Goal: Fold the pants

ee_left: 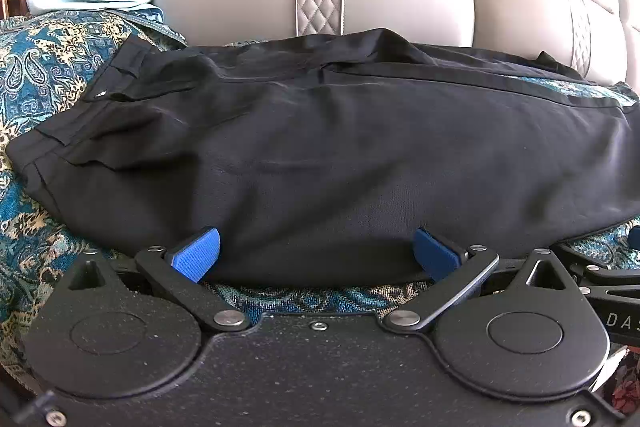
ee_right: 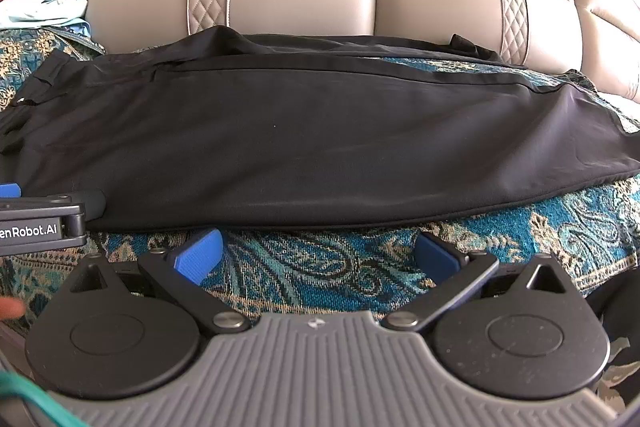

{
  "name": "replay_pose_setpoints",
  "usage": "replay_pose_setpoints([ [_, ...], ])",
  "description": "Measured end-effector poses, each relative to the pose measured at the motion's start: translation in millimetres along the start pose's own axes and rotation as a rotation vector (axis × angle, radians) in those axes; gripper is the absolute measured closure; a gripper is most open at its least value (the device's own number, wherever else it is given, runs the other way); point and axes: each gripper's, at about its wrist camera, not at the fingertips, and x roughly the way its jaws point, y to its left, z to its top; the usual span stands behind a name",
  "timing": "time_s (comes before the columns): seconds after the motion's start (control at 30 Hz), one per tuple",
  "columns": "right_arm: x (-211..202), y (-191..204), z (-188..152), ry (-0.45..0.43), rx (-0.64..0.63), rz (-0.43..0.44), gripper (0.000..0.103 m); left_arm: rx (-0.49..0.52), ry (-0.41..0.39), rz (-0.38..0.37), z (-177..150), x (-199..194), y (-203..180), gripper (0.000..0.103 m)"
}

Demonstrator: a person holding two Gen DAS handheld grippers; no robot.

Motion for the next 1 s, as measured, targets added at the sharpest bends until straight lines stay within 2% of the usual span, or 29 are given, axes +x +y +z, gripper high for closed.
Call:
replay_pose_setpoints([
  [1.0, 4.8, 3.3, 5.3, 0.033, 0.011, -0.016, 0.0, 0.001, 0.003, 0.001, 0.4, 0.3, 0.0, 0.0],
])
